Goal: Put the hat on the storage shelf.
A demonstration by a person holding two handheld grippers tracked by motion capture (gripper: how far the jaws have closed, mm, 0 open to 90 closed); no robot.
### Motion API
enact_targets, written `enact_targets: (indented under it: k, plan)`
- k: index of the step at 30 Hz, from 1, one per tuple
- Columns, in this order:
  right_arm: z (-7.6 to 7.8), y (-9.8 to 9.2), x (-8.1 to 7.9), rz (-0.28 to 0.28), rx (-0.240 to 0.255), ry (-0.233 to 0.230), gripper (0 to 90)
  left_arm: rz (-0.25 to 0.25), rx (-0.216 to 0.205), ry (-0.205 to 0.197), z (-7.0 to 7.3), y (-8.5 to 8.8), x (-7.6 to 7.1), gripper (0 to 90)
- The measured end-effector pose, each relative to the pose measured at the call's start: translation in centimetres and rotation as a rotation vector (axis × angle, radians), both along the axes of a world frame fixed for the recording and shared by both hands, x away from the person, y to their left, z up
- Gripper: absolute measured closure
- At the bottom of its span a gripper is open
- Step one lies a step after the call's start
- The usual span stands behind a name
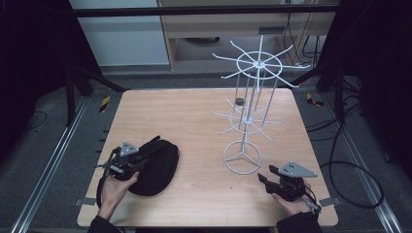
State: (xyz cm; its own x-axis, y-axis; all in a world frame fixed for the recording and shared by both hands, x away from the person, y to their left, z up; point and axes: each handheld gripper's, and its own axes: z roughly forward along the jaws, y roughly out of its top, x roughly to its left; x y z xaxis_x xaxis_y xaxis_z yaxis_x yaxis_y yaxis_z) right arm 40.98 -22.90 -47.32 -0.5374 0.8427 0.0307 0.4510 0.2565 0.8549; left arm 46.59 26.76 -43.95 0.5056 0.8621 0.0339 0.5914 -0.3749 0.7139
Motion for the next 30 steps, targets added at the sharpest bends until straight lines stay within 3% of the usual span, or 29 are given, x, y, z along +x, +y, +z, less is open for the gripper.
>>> enact_targets:
  k: [5, 7, 8, 9, 10, 19, 30]
  plan:
    - [-0.2, 0.0, 0.1, -0.001, 0.007, 0.017, 45.9, -0.001, -0.027, -0.031, 0.5, 0.3, -0.7, 80.7]
    - [-0.3, 0.0, 0.1, -0.004, 0.002, 0.016, 45.8, -0.003, -0.048, -0.070, 1.2, 0.4, -1.4, 81.7]
    - [-0.3, -0.1, 0.1, -0.005, 0.001, 0.015, 45.9, -0.003, -0.048, -0.070, 1.2, 0.4, -1.4, 81.9]
    - [-0.3, -0.1, 0.1, -0.006, 0.001, 0.015, 45.9, -0.003, -0.061, -0.103, 1.8, 0.5, -1.9, 82.1]
    - [-0.3, -0.1, 0.1, -0.006, 0.001, 0.015, 45.9, -0.003, -0.061, -0.103, 1.8, 0.5, -1.9, 82.1]
    - [-0.3, -0.3, 0.2, -0.019, 0.007, 0.016, 45.6, -0.028, -0.153, -0.251, 4.5, 0.4, -3.9, 82.4]
    - [-0.4, -0.4, 0.2, -0.026, 0.004, 0.015, 45.5, -0.108, -0.322, -0.410, 8.4, -0.6, -6.8, 82.6]
